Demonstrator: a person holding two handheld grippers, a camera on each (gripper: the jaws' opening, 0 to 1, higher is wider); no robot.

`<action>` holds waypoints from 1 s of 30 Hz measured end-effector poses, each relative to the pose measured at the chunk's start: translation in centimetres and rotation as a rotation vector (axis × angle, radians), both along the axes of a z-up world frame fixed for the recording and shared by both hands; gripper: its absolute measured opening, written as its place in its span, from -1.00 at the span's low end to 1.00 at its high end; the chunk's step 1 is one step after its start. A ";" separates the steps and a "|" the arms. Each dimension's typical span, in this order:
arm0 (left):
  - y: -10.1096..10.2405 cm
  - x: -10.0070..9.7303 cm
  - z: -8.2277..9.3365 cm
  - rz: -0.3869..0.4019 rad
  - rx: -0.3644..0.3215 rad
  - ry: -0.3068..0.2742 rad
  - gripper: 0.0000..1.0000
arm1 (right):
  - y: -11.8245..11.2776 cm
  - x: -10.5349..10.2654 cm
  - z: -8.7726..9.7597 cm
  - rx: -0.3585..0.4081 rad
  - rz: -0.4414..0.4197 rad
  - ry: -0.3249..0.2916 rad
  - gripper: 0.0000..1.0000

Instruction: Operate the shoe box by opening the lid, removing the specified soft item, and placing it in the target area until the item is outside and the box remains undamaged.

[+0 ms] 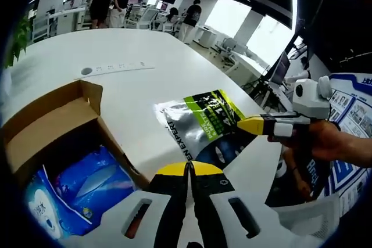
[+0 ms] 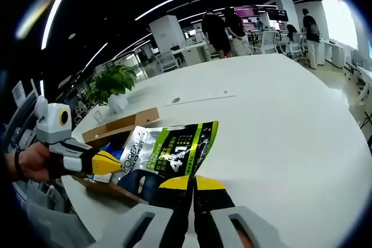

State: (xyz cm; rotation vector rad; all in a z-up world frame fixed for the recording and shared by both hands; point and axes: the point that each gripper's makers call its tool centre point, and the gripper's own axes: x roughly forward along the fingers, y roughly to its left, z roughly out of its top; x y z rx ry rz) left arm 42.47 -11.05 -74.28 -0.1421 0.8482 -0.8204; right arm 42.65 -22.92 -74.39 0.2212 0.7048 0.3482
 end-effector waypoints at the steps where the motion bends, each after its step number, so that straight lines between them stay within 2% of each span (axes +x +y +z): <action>1: -0.1 0.1 0.0 0.000 0.000 0.001 -1.00 | -0.1 0.1 0.0 0.000 0.000 0.001 -1.00; 16: -1.3 1.2 -1.5 -0.024 0.038 0.008 -1.00 | -1.2 1.9 -1.4 -0.008 0.019 0.029 -1.00; 24: -1.6 1.7 -3.0 -0.061 0.088 0.002 -1.00 | -1.4 2.6 -2.5 -0.005 0.029 0.045 -1.00; 30: -1.7 1.8 -3.4 -0.069 0.109 0.004 -1.00 | -1.5 3.0 -3.4 -0.005 0.033 0.062 -1.00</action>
